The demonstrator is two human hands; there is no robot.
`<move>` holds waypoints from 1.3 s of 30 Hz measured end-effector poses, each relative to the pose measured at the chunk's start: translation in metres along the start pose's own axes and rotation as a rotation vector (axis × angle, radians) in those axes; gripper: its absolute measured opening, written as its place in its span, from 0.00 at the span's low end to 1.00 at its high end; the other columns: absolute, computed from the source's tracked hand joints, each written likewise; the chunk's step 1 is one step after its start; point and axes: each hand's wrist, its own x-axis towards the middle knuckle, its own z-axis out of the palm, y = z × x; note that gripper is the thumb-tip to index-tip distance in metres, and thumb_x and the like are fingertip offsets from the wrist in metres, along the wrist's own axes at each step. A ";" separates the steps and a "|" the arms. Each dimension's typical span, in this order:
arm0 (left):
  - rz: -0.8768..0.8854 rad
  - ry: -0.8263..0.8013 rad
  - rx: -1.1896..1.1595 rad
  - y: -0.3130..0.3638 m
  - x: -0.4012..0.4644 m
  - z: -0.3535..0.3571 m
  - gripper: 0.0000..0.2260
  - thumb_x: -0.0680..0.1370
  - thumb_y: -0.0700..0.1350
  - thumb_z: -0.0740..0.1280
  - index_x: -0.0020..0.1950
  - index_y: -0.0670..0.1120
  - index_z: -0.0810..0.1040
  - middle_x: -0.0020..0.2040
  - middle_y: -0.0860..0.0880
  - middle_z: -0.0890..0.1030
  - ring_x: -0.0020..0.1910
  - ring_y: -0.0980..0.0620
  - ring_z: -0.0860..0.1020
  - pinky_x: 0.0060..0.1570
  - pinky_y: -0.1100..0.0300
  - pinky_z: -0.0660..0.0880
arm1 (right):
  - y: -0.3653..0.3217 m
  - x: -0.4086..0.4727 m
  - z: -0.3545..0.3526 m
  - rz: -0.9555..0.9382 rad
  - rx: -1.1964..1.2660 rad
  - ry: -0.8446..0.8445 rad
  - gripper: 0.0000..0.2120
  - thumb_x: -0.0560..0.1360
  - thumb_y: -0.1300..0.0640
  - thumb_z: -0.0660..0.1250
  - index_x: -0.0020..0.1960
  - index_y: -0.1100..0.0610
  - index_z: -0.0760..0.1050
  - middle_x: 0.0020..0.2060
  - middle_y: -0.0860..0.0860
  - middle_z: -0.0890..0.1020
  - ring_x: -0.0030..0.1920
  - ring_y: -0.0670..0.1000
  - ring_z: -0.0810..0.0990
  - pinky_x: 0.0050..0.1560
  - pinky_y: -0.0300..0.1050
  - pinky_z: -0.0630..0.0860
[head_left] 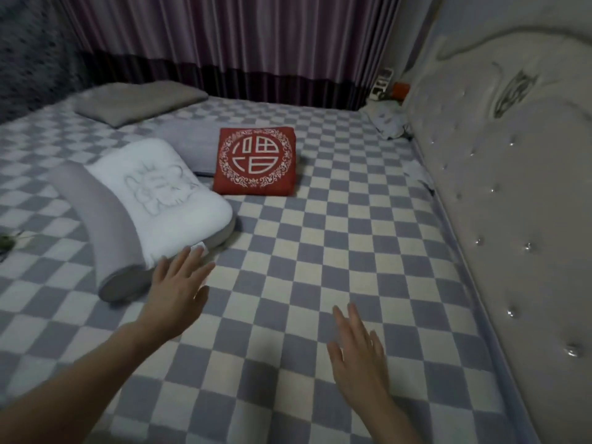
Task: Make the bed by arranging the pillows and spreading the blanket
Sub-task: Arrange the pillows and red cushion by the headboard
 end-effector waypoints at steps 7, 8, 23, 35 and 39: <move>-0.228 -0.096 -0.051 -0.044 0.005 -0.057 0.20 0.79 0.46 0.60 0.72 0.49 0.65 0.77 0.45 0.52 0.76 0.44 0.49 0.73 0.45 0.47 | -0.066 0.032 -0.057 -0.208 -0.047 -0.026 0.25 0.82 0.53 0.47 0.75 0.44 0.41 0.76 0.48 0.42 0.75 0.48 0.51 0.73 0.45 0.50; -0.247 -0.124 -0.045 -0.055 0.008 -0.058 0.20 0.80 0.47 0.58 0.72 0.49 0.64 0.77 0.45 0.51 0.77 0.45 0.48 0.73 0.46 0.47 | -0.077 0.042 -0.060 -0.217 -0.048 -0.028 0.25 0.82 0.54 0.47 0.75 0.44 0.41 0.77 0.48 0.42 0.75 0.48 0.52 0.73 0.45 0.51; -0.501 -0.410 -0.109 -0.294 0.119 0.019 0.22 0.81 0.51 0.54 0.74 0.49 0.58 0.77 0.45 0.48 0.76 0.45 0.50 0.72 0.45 0.52 | -0.280 0.240 0.036 -0.054 0.260 -0.174 0.28 0.81 0.56 0.55 0.76 0.44 0.46 0.76 0.43 0.48 0.75 0.49 0.56 0.70 0.44 0.57; -1.185 -0.307 -0.808 -0.361 0.164 0.135 0.55 0.64 0.60 0.75 0.75 0.47 0.39 0.72 0.38 0.57 0.70 0.37 0.61 0.69 0.42 0.62 | -0.324 0.348 0.133 0.206 0.436 -0.306 0.28 0.80 0.56 0.57 0.76 0.47 0.48 0.75 0.51 0.58 0.73 0.51 0.60 0.71 0.45 0.59; -1.399 -0.179 -0.985 -0.371 0.169 0.146 0.49 0.63 0.51 0.78 0.72 0.43 0.50 0.66 0.40 0.68 0.64 0.39 0.69 0.63 0.46 0.68 | -0.329 0.357 0.139 0.260 0.481 -0.306 0.29 0.80 0.58 0.56 0.76 0.49 0.47 0.74 0.52 0.60 0.72 0.51 0.62 0.68 0.41 0.60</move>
